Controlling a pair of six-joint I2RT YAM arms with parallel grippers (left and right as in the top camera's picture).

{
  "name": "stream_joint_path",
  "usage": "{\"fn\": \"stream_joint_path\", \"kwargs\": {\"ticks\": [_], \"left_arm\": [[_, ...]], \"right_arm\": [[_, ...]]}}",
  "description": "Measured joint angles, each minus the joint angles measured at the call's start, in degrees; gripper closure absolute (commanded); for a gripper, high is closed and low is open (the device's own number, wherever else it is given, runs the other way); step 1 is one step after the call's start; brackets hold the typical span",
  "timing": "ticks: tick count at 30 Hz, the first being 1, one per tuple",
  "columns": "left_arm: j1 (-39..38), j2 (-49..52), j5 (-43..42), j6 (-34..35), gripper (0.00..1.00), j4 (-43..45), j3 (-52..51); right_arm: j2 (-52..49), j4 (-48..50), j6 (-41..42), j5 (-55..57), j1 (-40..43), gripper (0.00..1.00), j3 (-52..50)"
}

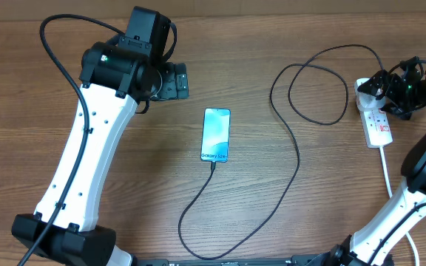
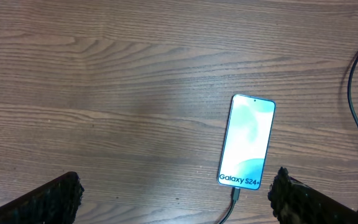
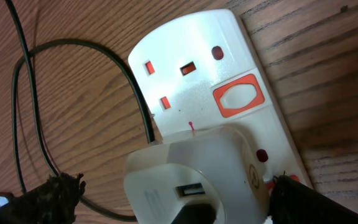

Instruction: Plug charger to phone and switch on socket

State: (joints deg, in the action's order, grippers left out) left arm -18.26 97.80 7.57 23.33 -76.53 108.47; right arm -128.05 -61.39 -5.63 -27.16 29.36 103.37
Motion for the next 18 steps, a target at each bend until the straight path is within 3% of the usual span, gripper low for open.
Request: {"fn": "stream_joint_path", "kwargs": {"ticks": [18], "left_arm": [[0.00,0.00,0.00,0.00,0.00,0.00,0.00]], "right_arm": [[0.00,-1.09,-0.42,0.20,0.00,0.00,0.02]]}}
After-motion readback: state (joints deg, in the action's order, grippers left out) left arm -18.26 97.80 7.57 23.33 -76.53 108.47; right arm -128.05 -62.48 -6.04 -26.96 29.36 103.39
